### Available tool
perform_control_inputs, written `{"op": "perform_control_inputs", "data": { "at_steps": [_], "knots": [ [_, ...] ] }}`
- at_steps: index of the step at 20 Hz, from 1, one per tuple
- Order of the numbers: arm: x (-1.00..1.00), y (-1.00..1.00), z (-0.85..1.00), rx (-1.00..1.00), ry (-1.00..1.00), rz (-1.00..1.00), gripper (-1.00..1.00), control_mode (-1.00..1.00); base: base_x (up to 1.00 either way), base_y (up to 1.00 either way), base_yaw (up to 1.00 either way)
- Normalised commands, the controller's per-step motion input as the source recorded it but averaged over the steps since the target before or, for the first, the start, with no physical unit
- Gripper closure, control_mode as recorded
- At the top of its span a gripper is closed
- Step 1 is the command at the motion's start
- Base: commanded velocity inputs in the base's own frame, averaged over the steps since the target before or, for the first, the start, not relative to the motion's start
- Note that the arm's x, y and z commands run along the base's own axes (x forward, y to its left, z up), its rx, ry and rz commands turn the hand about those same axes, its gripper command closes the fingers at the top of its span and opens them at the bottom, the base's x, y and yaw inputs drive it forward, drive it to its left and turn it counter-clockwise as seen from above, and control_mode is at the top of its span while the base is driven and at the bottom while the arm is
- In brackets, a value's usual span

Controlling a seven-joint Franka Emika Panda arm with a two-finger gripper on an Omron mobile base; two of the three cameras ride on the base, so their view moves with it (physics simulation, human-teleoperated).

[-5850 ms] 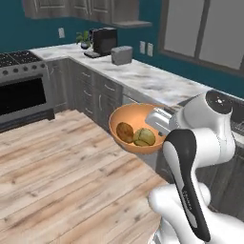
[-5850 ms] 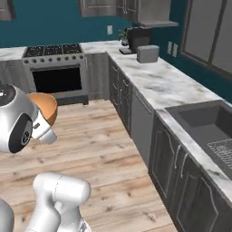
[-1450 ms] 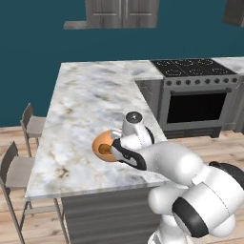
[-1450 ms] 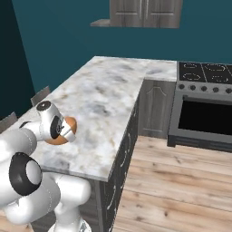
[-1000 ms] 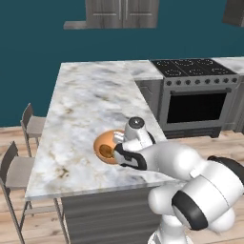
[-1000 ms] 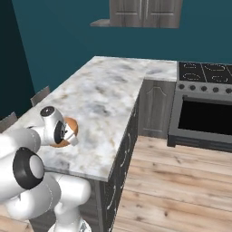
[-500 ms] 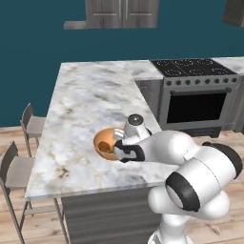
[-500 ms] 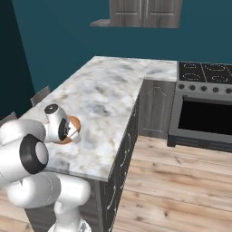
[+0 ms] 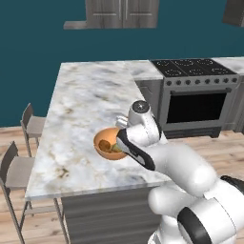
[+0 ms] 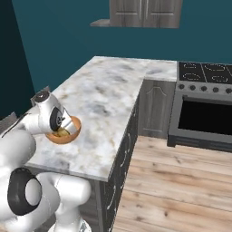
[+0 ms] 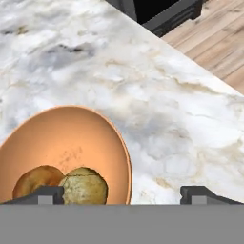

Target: Pick up the heated bread from the toaster oven and place it in the bowl. Then move the bread bowl to the dining counter.

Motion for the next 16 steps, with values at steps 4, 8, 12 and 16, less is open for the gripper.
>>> {"op": "perform_control_inputs", "data": {
  "at_steps": [4, 8, 12, 16],
  "knots": [
    [-1.0, -0.43, 0.59, 0.02, -0.2, 0.01, -1.0, -1.0, 0.0, 0.0, 0.0],
    [-1.0, -0.46, 0.41, 0.03, -0.28, 0.04, -1.0, -1.0, 0.0, 0.0, 0.0],
    [-1.0, -0.46, 0.4, 0.03, -0.31, 0.03, -1.0, -1.0, 0.0, 0.0, 0.0],
    [-1.0, -0.36, 0.58, 0.02, -0.28, 0.01, -1.0, -1.0, 0.0, 0.0, 0.0]
  ]
}}
